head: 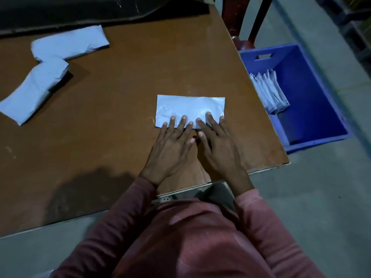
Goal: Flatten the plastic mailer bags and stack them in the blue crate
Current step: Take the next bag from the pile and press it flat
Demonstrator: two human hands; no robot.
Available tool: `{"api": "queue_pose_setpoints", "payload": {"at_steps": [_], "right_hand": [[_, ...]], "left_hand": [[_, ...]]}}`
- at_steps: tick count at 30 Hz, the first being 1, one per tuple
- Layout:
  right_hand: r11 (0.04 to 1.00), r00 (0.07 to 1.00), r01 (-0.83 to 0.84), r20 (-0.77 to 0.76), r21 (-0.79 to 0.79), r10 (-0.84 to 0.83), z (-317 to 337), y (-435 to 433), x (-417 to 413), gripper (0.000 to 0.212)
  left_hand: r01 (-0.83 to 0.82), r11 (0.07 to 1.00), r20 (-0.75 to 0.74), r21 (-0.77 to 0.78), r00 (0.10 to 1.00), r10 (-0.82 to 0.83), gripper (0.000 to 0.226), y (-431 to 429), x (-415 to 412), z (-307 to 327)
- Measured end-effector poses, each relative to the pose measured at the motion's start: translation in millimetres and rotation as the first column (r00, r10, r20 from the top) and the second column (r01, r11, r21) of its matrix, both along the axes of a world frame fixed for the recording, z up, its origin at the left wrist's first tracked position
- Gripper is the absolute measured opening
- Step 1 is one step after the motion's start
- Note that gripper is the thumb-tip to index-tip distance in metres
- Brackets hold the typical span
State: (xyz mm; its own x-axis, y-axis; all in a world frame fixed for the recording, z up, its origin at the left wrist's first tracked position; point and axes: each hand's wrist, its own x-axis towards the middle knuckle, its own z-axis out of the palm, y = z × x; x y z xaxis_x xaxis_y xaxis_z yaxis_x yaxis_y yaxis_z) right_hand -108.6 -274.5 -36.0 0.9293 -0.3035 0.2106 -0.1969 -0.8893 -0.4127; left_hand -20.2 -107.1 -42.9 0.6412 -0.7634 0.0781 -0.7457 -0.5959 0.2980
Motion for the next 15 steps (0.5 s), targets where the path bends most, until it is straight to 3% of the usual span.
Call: {"api": "queue_pose_setpoints", "payload": {"at_steps": [2,6,10,12,15], "right_hand": [[1.0,1.0,0.006,-0.017,-0.004,-0.006,-1.7,-1.5,2.0,0.046],[0.998,1.0,0.01,0.0,-0.054,-0.01,-9.3,-2.5,0.9,0.045],[0.997,1.0,-0.001,-0.015,-0.08,0.0,-8.0,-3.4,0.4,0.047],[0.999,0.999,0.014,-0.043,-0.042,-0.015,7.2,-3.6,3.7,0.042],[0.993,0.994,0.112,0.006,-0.026,-0.112,38.2,-8.9,18.5,0.035]], "left_hand": [[-0.011,0.998,0.01,0.068,1.0,0.01,0.063,-4.0,0.5,-0.8],[-0.029,0.998,-0.017,0.061,0.999,0.03,0.061,-7.0,-0.2,-3.0],[-0.021,0.997,-0.142,0.068,0.989,0.03,0.056,-8.7,2.4,11.0],[-0.072,0.997,-0.229,0.011,0.971,0.073,0.048,-9.2,10.6,30.4],[-0.28,0.934,-0.268,-0.222,0.939,0.217,0.033,-6.8,38.1,60.0]]}}
